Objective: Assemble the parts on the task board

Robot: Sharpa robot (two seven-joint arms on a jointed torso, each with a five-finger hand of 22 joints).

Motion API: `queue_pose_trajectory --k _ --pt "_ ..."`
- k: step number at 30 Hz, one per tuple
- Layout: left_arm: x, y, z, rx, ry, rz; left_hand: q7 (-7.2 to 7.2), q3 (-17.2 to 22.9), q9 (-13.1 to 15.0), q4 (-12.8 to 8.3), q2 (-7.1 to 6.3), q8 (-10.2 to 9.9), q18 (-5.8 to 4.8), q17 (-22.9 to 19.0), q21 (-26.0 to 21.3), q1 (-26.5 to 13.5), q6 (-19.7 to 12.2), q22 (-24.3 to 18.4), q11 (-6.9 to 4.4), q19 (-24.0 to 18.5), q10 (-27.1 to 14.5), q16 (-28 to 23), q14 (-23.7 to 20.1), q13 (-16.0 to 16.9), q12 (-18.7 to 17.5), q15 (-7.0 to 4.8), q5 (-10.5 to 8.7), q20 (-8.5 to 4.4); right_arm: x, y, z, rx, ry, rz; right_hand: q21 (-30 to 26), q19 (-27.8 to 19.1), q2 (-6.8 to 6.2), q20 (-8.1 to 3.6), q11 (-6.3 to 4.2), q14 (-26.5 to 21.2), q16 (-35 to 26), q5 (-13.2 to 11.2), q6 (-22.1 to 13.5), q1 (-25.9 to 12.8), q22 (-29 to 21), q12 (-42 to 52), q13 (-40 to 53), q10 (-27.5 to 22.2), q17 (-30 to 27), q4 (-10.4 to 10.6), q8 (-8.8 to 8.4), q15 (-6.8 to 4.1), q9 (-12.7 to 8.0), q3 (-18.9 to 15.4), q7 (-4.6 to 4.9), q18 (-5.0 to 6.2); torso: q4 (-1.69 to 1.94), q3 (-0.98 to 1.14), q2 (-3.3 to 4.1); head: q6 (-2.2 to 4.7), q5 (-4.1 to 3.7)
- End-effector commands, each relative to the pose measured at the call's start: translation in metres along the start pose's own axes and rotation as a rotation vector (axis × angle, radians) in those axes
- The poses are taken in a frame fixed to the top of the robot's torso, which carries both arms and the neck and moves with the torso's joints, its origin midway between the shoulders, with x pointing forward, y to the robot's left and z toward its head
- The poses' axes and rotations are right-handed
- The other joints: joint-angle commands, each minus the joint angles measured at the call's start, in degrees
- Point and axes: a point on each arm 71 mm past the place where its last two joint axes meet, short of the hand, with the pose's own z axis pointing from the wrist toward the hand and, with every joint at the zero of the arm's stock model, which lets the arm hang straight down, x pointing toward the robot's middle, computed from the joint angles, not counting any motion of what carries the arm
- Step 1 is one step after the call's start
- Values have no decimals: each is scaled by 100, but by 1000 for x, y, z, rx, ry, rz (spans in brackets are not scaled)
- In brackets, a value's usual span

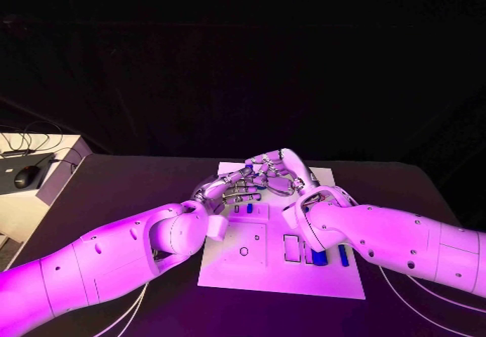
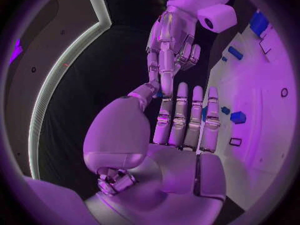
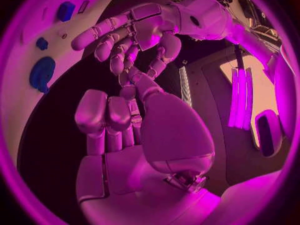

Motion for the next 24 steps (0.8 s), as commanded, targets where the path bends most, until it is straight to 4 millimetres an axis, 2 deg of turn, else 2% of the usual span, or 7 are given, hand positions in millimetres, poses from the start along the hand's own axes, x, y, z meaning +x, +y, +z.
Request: queue_pose_trajectory --k 1,9,12,17,19,20,24 --pt "5 -3 0 27 43 -9 -9 150 71 -75 104 32 -74 7 24 59 73 9 -52 -10 33 -16 37 -9 -39 -31 22 -53 -2 -5 -1 26 1 2 20 2 51 44 -21 -1 11 22 56 3 678 33 -5 -32 -1 -15 38 35 5 22 98 -33 0 0 0 -7 3" --pt "4 -4 0 36 32 -20 19 705 625 -436 291 67 -74 -12 49 -81 115 36 -126 -9 183 -91 166 -9 -127 -79 16 -81 -2 -6 0 29 3 1 14 -2 55 45 -21 -4 11 24 55 10 677 34 -7 -36 -1 -22 38 36 5 26 98 -32 1 1 1 -9 9" --pt "3 -4 0 39 24 -19 8 956 1058 -604 328 68 -74 -12 78 -285 72 65 -148 -4 214 -147 222 5 -113 -90 6 -95 -2 -7 0 30 3 0 7 -4 54 46 -19 -8 5 23 49 9 675 33 -8 -40 -5 -24 37 37 5 26 101 -31 -1 0 2 -19 8" --pt "1 -4 0 45 4 -12 -32 1239 1498 -790 316 103 -70 54 236 -564 107 175 -218 147 309 -35 371 49 -17 -159 4 -190 -3 -7 0 31 3 -1 -77 -31 18 56 2 -39 -44 20 -55 -11 655 22 -18 -67 -46 -28 28 53 -3 10 137 -20 -1 -1 0 -13 8" --pt "1 -4 0 47 -4 -9 -54 1481 1901 -971 321 102 -74 136 337 -848 85 280 -243 109 319 58 345 99 61 -172 -19 -212 -3 -7 0 30 2 -1 -95 -37 7 63 11 -48 -54 15 -105 -15 652 21 -21 -74 -55 -26 27 60 -4 4 153 -17 1 0 0 -15 8" --pt "0 -5 0 48 -8 -8 -60 1518 2200 -1101 397 51 -74 194 440 -984 63 394 -250 44 285 110 298 153 139 -174 -17 -222 -3 -7 0 29 1 -1 -107 -40 0 65 17 -53 -59 15 -143 -18 649 19 -23 -80 -59 -25 23 64 -7 2 166 -15 -1 -2 0 -16 8" --pt "-1 -5 0 50 -18 -4 -83 1553 2415 -1161 388 41 -74 253 553 -1088 92 519 -277 -11 273 179 314 208 222 -186 -5 -225 -4 -7 -1 24 -2 -1 -232 -78 -56 90 70 -119 -147 -1 -400 -35 621 -20 -52 -143 -134 -18 20 101 -16 -24 257 4 2 0 -1 -18 8"
